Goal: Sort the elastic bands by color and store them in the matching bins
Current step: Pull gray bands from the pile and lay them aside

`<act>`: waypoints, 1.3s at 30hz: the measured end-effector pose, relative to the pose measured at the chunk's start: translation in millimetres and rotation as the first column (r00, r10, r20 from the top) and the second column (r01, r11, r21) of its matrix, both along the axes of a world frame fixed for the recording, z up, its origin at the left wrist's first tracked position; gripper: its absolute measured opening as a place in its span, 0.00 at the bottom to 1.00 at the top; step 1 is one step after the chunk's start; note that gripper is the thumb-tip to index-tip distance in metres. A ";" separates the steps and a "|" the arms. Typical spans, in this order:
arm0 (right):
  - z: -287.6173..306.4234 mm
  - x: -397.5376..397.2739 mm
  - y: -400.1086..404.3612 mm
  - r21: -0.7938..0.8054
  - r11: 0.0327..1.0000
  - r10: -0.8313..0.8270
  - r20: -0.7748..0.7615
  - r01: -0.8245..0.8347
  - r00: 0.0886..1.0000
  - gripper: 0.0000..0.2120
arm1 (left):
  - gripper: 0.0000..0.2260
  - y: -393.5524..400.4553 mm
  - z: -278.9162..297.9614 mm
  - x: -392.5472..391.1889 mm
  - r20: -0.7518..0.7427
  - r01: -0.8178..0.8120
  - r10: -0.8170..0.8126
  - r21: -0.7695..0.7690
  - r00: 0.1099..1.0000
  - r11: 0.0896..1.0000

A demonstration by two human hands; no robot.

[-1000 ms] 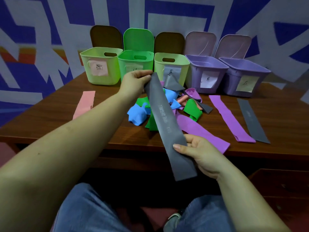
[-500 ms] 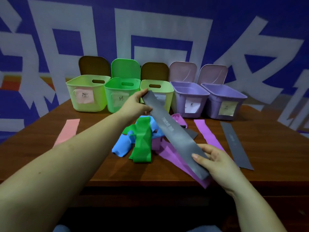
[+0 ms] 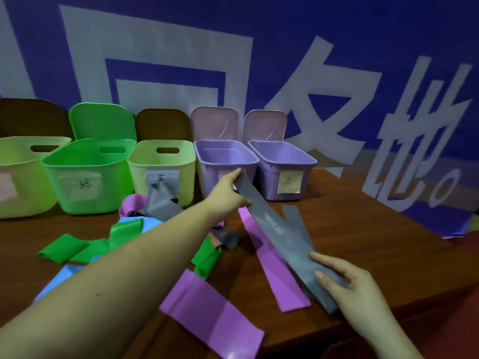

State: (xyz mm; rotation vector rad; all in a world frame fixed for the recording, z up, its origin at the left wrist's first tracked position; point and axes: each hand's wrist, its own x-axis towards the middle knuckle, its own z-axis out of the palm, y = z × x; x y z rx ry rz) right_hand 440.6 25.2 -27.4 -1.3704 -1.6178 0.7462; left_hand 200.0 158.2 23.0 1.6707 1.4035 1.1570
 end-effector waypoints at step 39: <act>-39.9 23.6 35.9 0.021 0.958 -0.242 0.593 0.285 0.768 0.22 | 0.42 11.4 -60.1 122.2 -0.898 0.237 -0.320 -0.254 0.303 0.938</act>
